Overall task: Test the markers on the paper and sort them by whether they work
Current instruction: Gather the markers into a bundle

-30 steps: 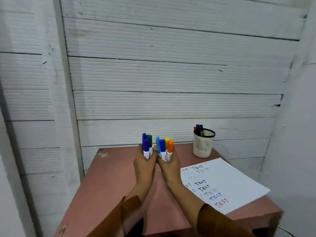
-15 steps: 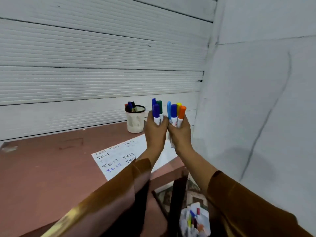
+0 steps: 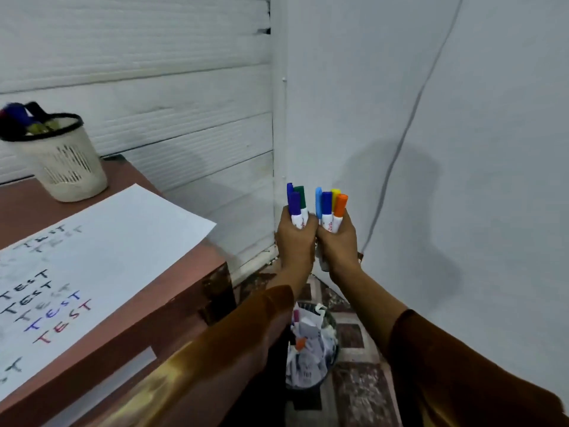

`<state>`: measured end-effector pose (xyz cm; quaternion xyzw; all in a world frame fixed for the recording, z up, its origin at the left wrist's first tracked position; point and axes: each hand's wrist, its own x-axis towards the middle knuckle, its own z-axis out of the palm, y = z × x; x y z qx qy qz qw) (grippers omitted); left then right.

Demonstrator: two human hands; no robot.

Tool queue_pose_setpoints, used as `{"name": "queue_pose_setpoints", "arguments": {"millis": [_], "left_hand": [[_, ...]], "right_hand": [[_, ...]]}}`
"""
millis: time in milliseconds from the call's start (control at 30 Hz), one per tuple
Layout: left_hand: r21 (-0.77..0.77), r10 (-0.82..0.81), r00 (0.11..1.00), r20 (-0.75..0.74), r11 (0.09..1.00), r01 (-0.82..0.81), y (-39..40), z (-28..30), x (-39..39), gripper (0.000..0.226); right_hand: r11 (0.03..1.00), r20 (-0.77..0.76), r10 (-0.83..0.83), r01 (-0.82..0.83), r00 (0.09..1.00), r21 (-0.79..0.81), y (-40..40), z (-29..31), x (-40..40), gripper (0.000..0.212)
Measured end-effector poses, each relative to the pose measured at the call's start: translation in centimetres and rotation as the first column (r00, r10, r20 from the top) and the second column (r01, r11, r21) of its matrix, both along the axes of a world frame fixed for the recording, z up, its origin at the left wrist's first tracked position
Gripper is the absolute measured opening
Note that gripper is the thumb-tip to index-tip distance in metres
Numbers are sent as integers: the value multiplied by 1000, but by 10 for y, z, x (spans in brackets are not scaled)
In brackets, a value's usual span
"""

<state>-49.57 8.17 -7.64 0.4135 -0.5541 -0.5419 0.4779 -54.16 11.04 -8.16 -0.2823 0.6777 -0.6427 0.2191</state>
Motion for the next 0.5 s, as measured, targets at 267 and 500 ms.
{"name": "queue_pose_setpoints", "arguments": {"millis": [267,500], "left_hand": [[244,4,988,156,969,-42,-33,-173,-22,32],[375,-29,946,322,922,-100,-37,-299,-10,31]], "right_hand": [[983,220,4,-43,976,176,-23,-168,-23,34],[935,352,19,-142,936,326,-24,-299,-18,27]]}}
